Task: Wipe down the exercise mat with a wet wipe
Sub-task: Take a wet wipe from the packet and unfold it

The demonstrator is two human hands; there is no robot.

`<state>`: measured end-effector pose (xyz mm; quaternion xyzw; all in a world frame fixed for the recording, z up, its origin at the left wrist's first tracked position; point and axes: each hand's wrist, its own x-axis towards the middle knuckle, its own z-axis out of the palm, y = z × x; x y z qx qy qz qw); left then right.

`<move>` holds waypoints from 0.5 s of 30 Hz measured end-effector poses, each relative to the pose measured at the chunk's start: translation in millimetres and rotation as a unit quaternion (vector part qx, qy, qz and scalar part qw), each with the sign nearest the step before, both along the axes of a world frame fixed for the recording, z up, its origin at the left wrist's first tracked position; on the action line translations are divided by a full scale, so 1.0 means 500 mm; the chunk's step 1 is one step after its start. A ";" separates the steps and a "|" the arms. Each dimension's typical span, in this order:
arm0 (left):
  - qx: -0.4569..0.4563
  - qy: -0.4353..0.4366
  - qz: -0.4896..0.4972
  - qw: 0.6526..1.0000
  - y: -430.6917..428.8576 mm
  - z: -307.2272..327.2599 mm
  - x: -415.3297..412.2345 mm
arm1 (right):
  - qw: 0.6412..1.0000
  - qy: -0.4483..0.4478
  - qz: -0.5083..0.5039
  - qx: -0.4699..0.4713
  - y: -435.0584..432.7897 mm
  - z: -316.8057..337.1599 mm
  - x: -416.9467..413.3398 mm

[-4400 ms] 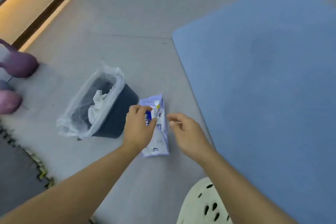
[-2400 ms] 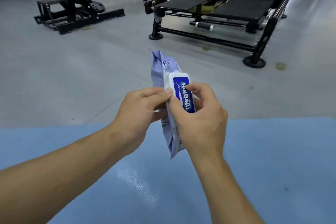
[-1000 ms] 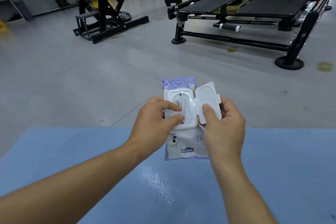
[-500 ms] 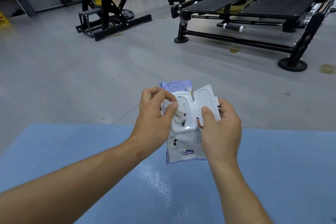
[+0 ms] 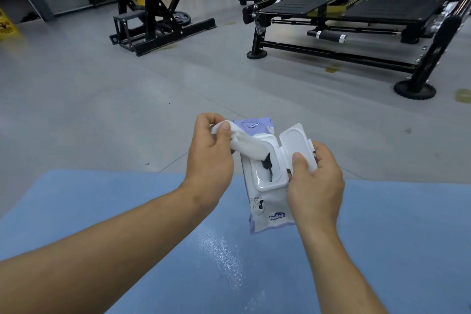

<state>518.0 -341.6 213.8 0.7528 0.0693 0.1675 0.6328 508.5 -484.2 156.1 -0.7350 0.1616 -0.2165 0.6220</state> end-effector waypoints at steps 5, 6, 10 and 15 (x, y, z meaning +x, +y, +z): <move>-0.021 -0.005 0.014 1.000 0.000 0.016 0.013 | 1.000 0.020 -0.014 0.006 -0.012 -0.009 0.000; -0.031 0.000 0.014 0.999 0.001 0.018 0.016 | 1.000 0.023 -0.018 0.011 -0.015 -0.010 0.000; -0.005 0.070 0.004 0.998 0.003 0.004 0.018 | 0.999 0.007 -0.024 0.037 -0.020 -0.001 0.000; 0.023 0.179 -0.042 0.983 0.002 -0.016 0.012 | 0.996 -0.053 -0.038 0.065 -0.007 0.027 -0.002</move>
